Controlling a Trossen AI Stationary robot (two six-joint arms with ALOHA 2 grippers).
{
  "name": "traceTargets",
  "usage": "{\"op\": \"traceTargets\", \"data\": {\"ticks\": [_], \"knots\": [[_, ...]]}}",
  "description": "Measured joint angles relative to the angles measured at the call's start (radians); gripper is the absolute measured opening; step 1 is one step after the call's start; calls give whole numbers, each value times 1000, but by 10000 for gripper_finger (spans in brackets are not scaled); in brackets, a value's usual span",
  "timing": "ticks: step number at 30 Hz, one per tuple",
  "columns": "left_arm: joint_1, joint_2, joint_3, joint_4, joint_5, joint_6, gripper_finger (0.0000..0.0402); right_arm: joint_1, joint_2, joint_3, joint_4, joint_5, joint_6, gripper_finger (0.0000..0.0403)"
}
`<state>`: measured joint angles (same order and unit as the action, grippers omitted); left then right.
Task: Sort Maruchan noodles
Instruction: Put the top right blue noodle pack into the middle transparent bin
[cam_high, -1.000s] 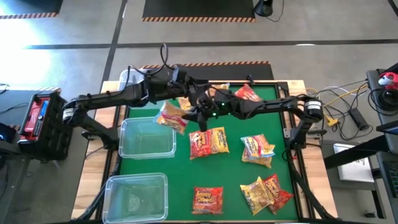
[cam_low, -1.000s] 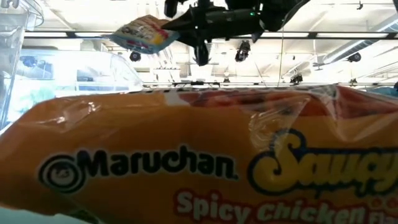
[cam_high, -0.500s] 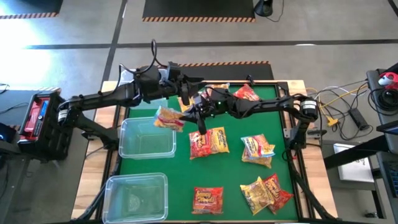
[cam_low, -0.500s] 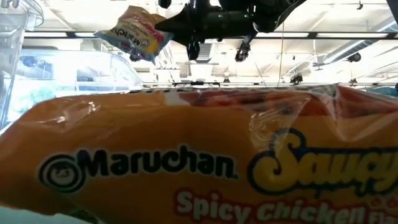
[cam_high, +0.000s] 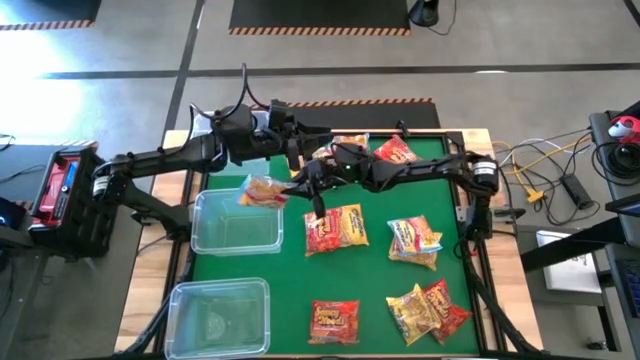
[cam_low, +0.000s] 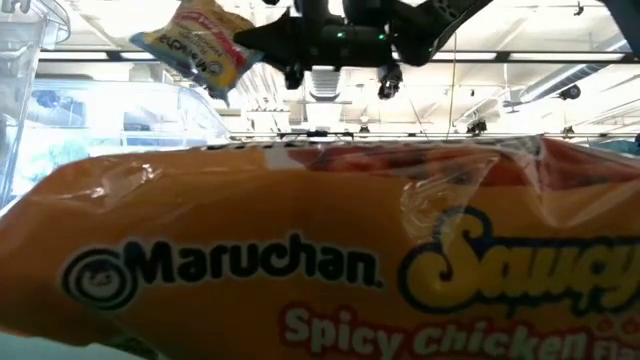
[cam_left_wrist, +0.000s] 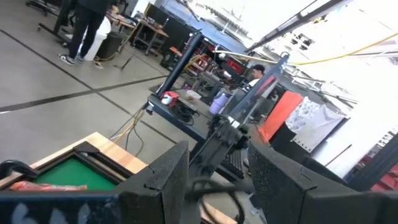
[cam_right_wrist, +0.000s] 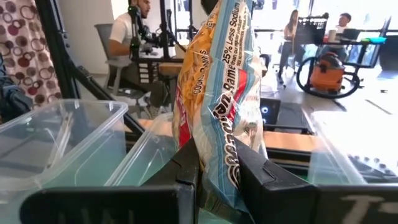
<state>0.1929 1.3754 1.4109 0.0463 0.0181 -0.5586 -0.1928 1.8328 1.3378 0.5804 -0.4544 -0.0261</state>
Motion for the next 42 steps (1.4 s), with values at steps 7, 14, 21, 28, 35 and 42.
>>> {"op": "traceTargets", "data": {"ticks": [7, 14, 21, 28, 35, 42], "knots": [[-2, -4, 0, 3, 29, -1, 150, 8, 129, 116, 0, -64, 45, 47], [-3, -22, 0, -2, 53, -1, 150, 7, 211, 198, 4, -191, 34, 47], [-3, -41, 0, -27, 53, 23, 150, 7, 248, 218, -1, -234, -81, 47], [-2, -50, 0, -59, 53, 27, 150, 4, 247, 227, -1, -199, -91, 47], [-3, -50, 0, -65, 53, 27, 150, 6, 247, 232, -42, -126, -91, 47], [-3, -50, 0, -65, 51, 46, 150, 2, 247, 232, -111, -93, -97, 58]]}}
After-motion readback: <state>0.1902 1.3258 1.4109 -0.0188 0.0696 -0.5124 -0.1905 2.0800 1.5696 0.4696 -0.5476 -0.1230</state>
